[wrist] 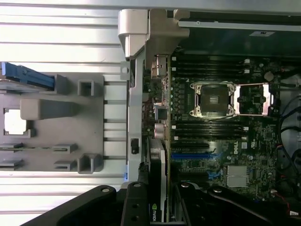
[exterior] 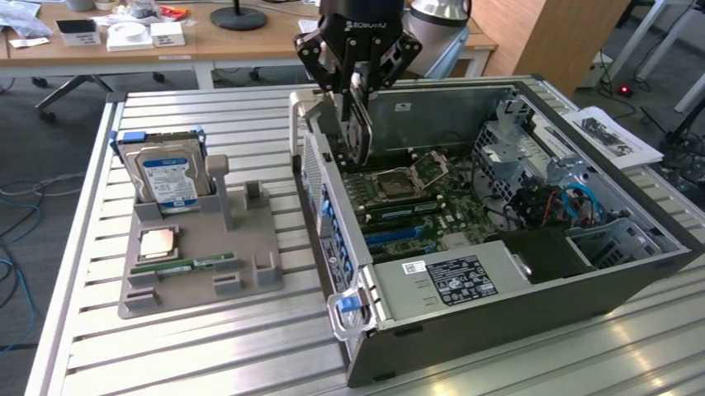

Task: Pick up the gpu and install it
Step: 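Pick up the gpu and move the gpu toward the slot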

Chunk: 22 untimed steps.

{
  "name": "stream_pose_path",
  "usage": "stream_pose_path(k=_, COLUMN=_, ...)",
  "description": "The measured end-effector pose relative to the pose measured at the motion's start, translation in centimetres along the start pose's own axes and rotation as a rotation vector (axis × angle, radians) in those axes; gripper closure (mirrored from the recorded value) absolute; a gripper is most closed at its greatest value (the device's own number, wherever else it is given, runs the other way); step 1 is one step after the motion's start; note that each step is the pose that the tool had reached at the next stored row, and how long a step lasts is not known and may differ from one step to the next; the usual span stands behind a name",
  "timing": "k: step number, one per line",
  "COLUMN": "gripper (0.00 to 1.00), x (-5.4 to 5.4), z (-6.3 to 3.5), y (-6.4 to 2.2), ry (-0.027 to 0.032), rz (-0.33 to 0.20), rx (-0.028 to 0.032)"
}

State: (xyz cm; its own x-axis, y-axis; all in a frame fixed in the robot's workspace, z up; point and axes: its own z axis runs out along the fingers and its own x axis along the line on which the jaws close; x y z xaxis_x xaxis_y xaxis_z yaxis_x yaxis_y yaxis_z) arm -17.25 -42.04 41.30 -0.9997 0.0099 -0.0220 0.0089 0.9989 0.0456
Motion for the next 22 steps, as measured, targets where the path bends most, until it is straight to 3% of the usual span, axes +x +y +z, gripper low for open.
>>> stream_pose_path(k=22, gripper=0.73, x=-6.3, z=0.15, y=0.06, ry=-0.0001, rz=0.0, rx=-0.0015)
